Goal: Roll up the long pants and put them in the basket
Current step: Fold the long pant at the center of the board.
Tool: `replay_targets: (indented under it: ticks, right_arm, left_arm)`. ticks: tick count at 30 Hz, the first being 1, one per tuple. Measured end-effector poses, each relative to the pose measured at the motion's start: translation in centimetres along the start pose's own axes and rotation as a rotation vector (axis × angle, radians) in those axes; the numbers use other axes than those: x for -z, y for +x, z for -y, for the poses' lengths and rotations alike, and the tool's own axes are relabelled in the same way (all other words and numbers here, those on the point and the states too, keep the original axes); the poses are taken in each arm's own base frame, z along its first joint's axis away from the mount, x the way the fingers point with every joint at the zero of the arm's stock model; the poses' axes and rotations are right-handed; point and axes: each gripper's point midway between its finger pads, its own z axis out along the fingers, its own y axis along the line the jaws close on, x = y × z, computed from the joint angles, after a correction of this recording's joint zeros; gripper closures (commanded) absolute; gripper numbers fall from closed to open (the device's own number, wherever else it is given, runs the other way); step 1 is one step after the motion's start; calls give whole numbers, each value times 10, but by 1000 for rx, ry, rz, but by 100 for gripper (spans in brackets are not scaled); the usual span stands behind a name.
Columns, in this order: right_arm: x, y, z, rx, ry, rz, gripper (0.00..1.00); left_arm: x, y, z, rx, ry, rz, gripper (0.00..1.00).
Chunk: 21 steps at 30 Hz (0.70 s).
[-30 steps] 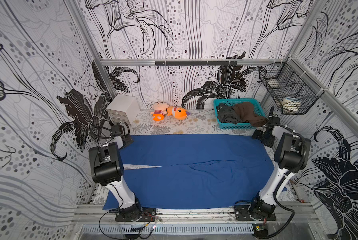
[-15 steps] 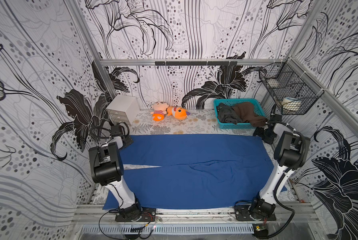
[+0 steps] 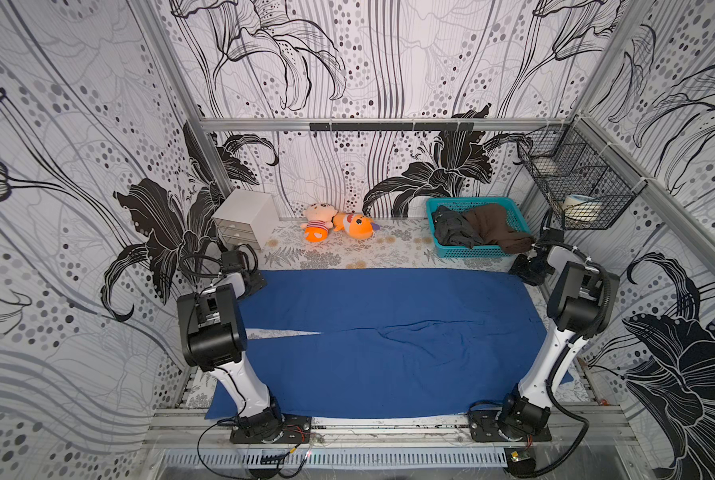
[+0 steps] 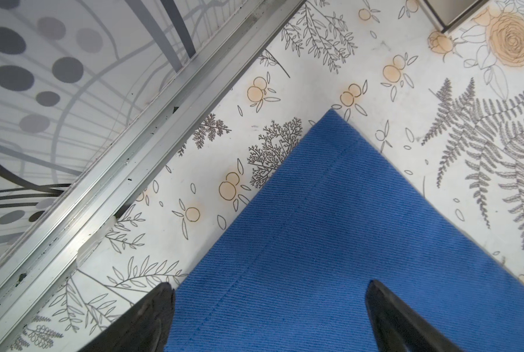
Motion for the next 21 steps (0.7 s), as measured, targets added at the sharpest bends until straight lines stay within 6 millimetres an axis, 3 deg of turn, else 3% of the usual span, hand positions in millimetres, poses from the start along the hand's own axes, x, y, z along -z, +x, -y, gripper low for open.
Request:
replay_targets:
  ticks: [4, 13, 17, 21]
  right_arm:
    - [-2, 2, -2, -3, -11, -7, 99]
    - [-2, 2, -3, -6, -18, -7, 100]
    - [-2, 2, -3, -8, -20, -5, 100]
    - [-2, 1, -4, -10, -26, -5, 100]
  left_arm:
    - [0, 0, -1, 4, 0, 0, 1]
    - [2, -6, -6, 14, -13, -3, 1]
    - [7, -25, -10, 42, -3, 25, 1]
    - [9, -50, -2, 54, 44, 57, 1]
